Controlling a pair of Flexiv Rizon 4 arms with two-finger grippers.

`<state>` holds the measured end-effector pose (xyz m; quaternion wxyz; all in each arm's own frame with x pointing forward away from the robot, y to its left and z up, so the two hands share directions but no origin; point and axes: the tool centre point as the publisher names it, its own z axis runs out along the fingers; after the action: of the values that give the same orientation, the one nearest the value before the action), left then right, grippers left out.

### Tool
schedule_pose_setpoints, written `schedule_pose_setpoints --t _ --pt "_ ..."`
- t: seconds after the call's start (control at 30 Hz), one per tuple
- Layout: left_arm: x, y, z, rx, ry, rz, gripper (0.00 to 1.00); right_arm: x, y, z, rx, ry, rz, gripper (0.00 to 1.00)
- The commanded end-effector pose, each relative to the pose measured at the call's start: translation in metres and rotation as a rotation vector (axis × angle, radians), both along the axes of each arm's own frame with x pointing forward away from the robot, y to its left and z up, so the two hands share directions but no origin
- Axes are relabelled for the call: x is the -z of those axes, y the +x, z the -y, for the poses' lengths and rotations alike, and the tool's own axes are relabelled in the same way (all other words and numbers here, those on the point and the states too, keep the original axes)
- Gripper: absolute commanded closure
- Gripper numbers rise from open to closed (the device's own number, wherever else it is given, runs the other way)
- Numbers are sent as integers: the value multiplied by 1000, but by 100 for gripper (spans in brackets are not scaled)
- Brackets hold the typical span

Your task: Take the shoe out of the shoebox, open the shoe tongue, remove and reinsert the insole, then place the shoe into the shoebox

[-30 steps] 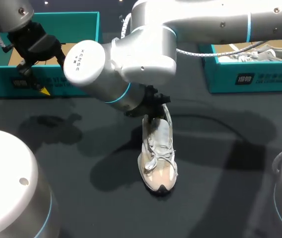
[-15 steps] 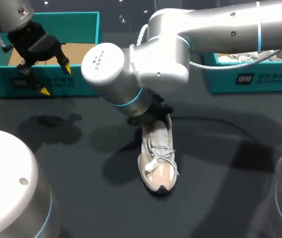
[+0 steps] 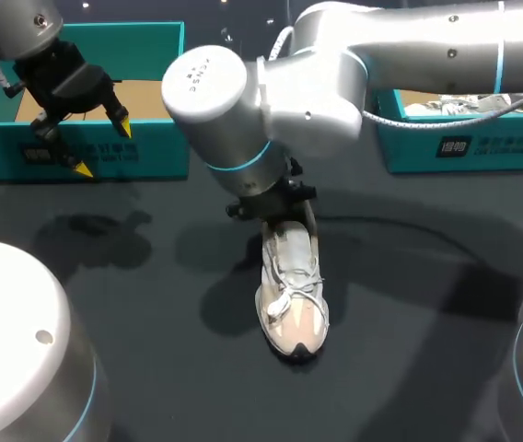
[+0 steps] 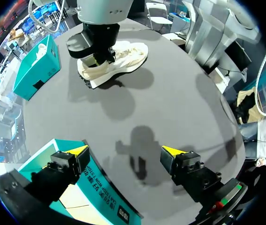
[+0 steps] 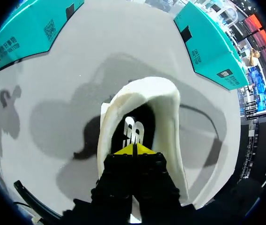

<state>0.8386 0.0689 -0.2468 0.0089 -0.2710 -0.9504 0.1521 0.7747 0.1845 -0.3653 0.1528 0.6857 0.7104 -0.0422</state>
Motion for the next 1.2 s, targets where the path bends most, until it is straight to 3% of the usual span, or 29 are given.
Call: schedule_pose_setpoints --t 0.03,0.4,0.5,0.7,1.07,1.2 --pt "0 0 0 1 3 0 0 -20 5 10 -7 47 -32 100" --pt "0 0 0 1 3 0 0 -11 8 17 27 153 -197 100" --pt "0 0 0 1 3 0 0 -11 8 15 18 164 -222 93" --pt "0 0 0 1 3 0 0 -11 1 12 19 173 -241 72" --pt "0 0 0 1 3 0 0 -13 -12 12 21 171 -262 49" --pt "0 0 0 1 3 0 0 -14 -14 12 18 167 -269 13"
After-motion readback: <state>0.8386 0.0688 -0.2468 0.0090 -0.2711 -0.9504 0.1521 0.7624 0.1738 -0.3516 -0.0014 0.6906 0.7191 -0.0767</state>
